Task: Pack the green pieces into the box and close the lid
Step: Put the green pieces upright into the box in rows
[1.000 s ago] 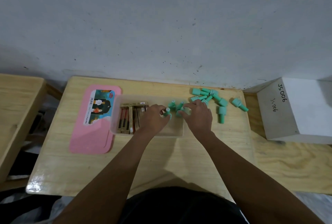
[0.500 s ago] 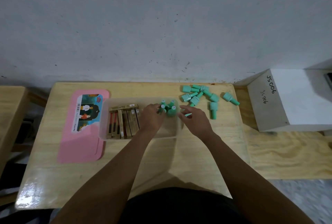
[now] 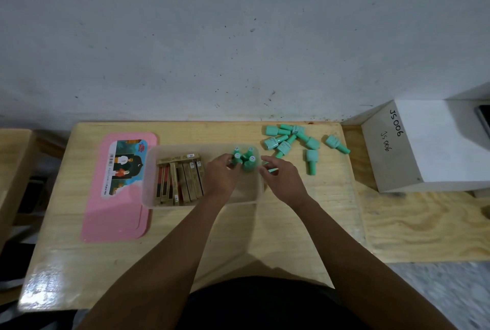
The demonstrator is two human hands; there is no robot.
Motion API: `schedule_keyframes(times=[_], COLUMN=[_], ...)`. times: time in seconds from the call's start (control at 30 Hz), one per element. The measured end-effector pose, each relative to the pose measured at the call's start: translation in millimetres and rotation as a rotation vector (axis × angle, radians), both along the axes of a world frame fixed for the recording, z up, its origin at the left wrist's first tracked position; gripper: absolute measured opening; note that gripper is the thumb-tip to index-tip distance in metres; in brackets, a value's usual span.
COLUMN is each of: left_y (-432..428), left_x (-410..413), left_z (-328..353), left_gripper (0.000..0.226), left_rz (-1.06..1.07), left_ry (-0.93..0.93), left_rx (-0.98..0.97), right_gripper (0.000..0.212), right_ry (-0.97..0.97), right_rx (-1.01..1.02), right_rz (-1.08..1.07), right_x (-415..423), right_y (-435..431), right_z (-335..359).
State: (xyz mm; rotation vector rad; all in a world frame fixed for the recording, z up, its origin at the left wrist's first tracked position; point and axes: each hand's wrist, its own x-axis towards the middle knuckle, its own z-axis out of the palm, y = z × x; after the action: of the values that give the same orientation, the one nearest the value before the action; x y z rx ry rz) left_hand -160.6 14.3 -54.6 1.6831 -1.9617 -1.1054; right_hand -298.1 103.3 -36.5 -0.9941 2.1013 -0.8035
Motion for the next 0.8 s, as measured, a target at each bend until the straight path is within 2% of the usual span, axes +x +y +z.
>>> schedule_keyframes(times=[0.2,0.27,0.4,0.53,0.6,0.67,0.73,0.8], left_y=[-2,0,9,29,40,47,51,53], left_x=[7,8,-9,-56,-84,-111,-136,-158], left_z=[5,14,42,61,61,57,49,38], left_gripper=[0.03,0.031,0.022,0.021,0.023,0.029,0.039,0.05], left_rz=[-0.043,-0.042,-0.078,-0.3,-0.45,-0.573,-0.684,-0.794], left_ry=[-0.036,-0.061,0.015,0.09,0.08,0.023,-0.092,-0.265], left_rx=[-0.018,-0.101,-0.362,-0.459,-0.404,-0.264,-0.158,-0.14], right_gripper=[0.033,0.032,0.028,0.027,0.027,0.028,0.031,0.035], right_ry=[0.057,0.095,0.218,0.283,0.294,0.3,0.294,0.298], right_rx=[-0.011,-0.014,0.02,0.054,0.072,0.091,0.116,0.146], right_rz=[-0.042,-0.1,-0.225,-0.304,-0.309,-0.288,-0.24,-0.183], right_x=[-12,-26,-67,-111,-131,-149,-164,-176], right_y=[7,14,35,54,62,67,68,67], right_z=[9,14,19,15,11,3,-5,-12])
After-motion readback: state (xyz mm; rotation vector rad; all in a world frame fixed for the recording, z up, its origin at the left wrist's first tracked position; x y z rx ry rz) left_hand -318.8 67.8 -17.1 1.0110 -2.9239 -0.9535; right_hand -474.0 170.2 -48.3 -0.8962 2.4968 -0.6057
